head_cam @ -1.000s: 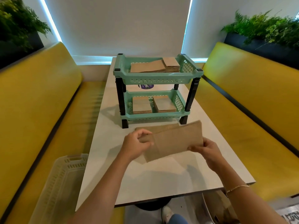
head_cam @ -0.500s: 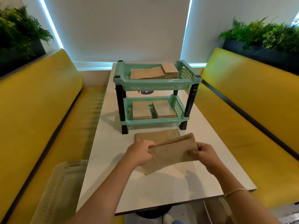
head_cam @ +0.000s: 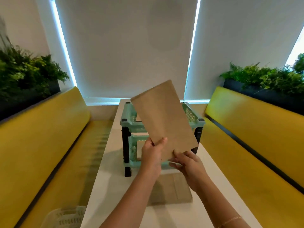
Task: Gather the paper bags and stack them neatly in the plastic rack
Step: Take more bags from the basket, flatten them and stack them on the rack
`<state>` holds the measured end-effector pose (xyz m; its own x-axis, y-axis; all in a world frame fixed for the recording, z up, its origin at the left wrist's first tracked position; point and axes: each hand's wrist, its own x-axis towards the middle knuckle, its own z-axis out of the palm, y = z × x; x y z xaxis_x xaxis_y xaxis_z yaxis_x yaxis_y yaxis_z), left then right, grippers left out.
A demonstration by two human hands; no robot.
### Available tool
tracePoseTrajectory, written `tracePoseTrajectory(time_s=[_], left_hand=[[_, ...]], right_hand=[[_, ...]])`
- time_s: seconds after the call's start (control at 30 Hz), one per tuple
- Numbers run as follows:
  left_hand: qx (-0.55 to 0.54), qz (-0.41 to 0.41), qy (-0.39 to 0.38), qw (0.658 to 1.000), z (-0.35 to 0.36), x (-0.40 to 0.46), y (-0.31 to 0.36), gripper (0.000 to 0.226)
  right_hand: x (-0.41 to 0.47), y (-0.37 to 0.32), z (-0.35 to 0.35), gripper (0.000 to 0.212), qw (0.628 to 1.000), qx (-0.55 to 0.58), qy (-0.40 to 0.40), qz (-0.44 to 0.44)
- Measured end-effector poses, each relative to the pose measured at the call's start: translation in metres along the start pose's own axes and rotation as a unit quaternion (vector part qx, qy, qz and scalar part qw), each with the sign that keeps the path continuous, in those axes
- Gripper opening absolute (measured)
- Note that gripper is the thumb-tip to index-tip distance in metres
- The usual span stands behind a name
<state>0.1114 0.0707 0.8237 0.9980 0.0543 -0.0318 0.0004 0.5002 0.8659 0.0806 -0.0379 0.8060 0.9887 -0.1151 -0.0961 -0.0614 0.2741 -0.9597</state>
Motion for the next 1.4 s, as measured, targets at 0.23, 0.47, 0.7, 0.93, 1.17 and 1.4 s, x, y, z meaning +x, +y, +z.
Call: tracePoseTrajectory(time_s=[0.23,0.47,0.7,0.93,1.17,1.4], left_hand=[[-0.059,0.051,0.068,0.995,0.003,0.057,0.058,0.025],[0.218,0.122,0.109,0.962,-0.007,0.148,0.112,0.032],[0.578,0.090,0.108,0.804,-0.001,0.188,0.097,0.012],[0.665,0.015,0.081,0.742,-0.004,0.205,0.074,0.027],[0.688,-0.032,0.084,0.720,-0.002,0.209,0.065,0.024],[0.722,-0.034,0.061,0.689,0.000,0.198,0.068,0.045]], right_hand=[[0.057,-0.062,0.006,0.012,0.989,-0.118,0.032,-0.088],[0.156,-0.127,0.005,0.013,0.949,-0.245,0.129,-0.155],[0.231,-0.120,0.006,0.022,0.871,-0.458,0.136,-0.117],[0.241,-0.103,-0.001,0.018,0.828,-0.532,0.147,-0.100],[0.241,-0.094,0.002,0.014,0.794,-0.573,0.167,-0.115],[0.221,-0.095,0.009,0.012,0.787,-0.584,0.169,-0.105]])
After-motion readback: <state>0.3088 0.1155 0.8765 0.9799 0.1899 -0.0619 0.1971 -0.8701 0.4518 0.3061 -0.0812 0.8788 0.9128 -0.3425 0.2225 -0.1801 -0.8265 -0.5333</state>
